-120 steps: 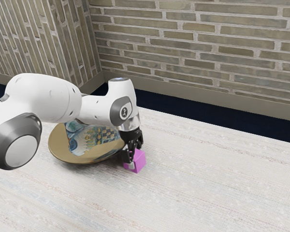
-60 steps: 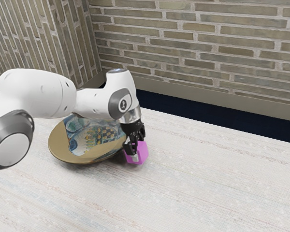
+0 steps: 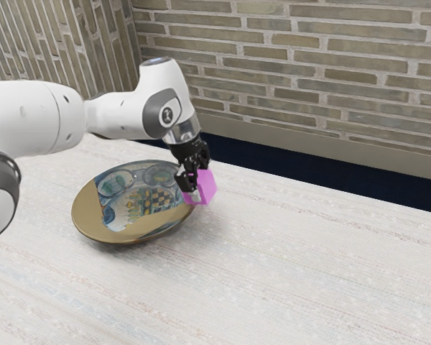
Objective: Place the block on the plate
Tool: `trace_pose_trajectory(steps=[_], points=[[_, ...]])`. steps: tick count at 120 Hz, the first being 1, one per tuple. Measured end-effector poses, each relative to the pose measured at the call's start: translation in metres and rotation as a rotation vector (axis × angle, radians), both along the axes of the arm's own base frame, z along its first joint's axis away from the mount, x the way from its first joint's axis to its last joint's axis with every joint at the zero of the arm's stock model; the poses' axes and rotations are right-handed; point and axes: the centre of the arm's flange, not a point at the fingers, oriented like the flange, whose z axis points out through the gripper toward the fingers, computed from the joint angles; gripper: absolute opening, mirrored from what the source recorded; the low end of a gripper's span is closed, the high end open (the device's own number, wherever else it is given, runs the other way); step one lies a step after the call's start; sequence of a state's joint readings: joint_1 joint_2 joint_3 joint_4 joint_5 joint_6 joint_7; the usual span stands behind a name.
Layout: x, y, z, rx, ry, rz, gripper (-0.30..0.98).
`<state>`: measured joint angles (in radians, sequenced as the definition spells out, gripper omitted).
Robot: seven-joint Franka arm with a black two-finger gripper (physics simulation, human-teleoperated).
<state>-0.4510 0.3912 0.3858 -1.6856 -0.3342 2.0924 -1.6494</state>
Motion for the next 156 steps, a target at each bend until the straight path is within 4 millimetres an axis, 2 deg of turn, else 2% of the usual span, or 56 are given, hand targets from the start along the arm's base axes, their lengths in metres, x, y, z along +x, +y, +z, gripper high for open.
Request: trace_pose_trajectory(steps=[17, 48, 64, 88, 123, 156], points=[[0.003, 0.045, 0.025, 0.045, -0.014, 0.047, 0.34], [-0.005, 0.114, 0.054, 0.125, -0.020, 0.120, 0.34], [-0.010, 0.140, 0.063, 0.154, -0.025, 0.149, 0.34], [-0.010, 0.152, 0.043, 0.182, 0.009, 0.160, 0.34], [-0.006, 0.173, -0.018, 0.219, 0.073, 0.187, 0.34], [-0.004, 0.178, -0.054, 0.224, 0.103, 0.197, 0.34]])
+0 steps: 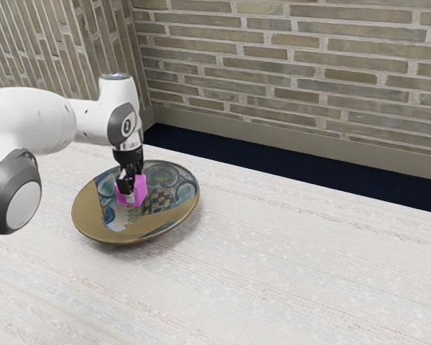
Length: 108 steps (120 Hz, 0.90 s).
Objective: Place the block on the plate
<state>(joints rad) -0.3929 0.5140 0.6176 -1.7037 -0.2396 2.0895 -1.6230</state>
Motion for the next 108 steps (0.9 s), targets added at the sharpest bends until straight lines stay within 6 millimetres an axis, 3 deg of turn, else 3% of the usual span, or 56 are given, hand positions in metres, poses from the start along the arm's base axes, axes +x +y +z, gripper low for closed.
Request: trace_pose_trajectory(steps=[48, 83, 108], points=[[0.005, -0.003, 0.003, -0.004, -0.040, -0.009, 0.61], [-0.006, -0.008, 0.083, -0.071, -0.112, -0.026, 0.67], [-0.022, -0.042, 0.135, -0.131, -0.100, -0.103, 0.68]])
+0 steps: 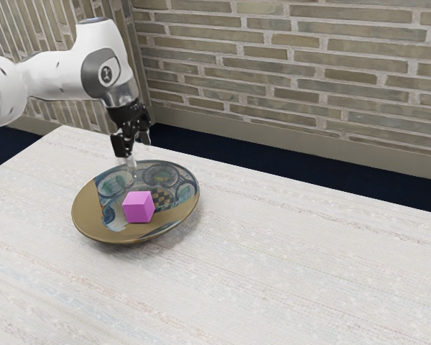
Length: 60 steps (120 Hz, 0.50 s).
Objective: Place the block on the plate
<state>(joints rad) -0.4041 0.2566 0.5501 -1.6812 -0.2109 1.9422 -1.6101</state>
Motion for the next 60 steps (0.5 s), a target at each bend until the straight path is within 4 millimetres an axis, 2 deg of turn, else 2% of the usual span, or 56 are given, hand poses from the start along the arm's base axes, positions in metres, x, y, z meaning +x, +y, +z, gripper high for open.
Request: trace_pose_trajectory(steps=[16, 27, 39, 60], points=[[-0.011, -0.008, 0.042, -0.004, 0.017, -0.101, 0.68], [-0.019, -0.024, 0.079, -0.012, 0.018, -0.215, 0.68], [-0.023, -0.035, 0.110, -0.007, 0.012, -0.368, 0.68], [-0.030, -0.045, 0.133, -0.004, 0.018, -0.694, 0.69]])
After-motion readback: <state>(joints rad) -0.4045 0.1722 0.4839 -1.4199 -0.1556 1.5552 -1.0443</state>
